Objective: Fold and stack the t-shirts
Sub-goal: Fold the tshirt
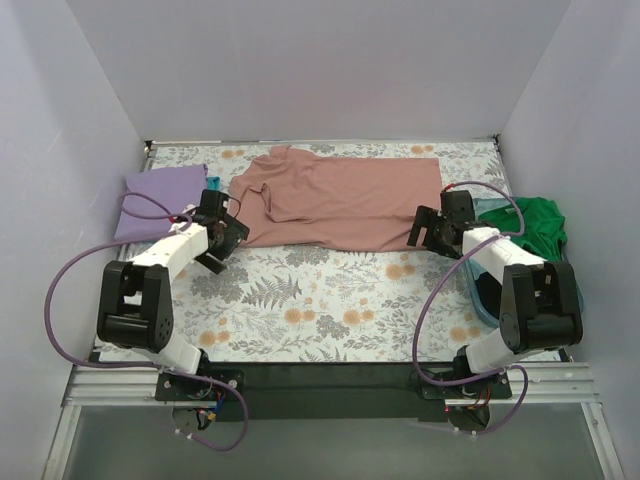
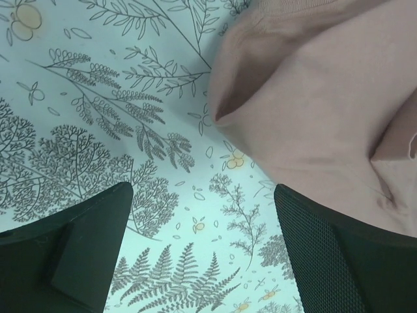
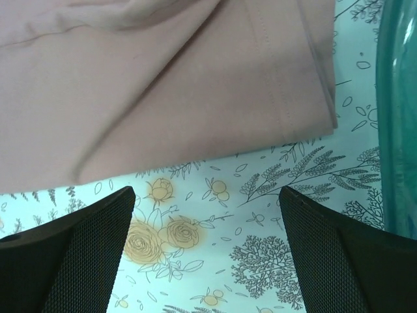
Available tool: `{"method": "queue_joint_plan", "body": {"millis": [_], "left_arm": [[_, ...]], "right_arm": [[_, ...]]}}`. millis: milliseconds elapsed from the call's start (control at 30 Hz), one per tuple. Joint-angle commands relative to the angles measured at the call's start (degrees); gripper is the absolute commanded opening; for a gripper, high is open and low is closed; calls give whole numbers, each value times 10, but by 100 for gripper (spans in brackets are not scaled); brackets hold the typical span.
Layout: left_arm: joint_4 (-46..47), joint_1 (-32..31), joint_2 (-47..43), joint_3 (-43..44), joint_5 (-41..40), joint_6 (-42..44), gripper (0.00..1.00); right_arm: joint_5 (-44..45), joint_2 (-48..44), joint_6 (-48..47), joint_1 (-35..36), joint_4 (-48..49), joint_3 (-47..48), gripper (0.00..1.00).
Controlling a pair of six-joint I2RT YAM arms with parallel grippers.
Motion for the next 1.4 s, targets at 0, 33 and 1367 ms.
{"method": "queue_joint_plan", "body": {"millis": [0, 33, 1367], "left_arm": [[37, 4, 12, 18, -16, -16, 89], [38, 5, 31, 23, -19, -19, 87], [-74, 23, -171, -191, -85, -100, 0]], "right_arm": [[53, -8, 47, -3, 50, -15, 99], [76, -1, 62, -3, 54, -17, 98], [110, -138, 87, -1, 95, -153, 6]]}}
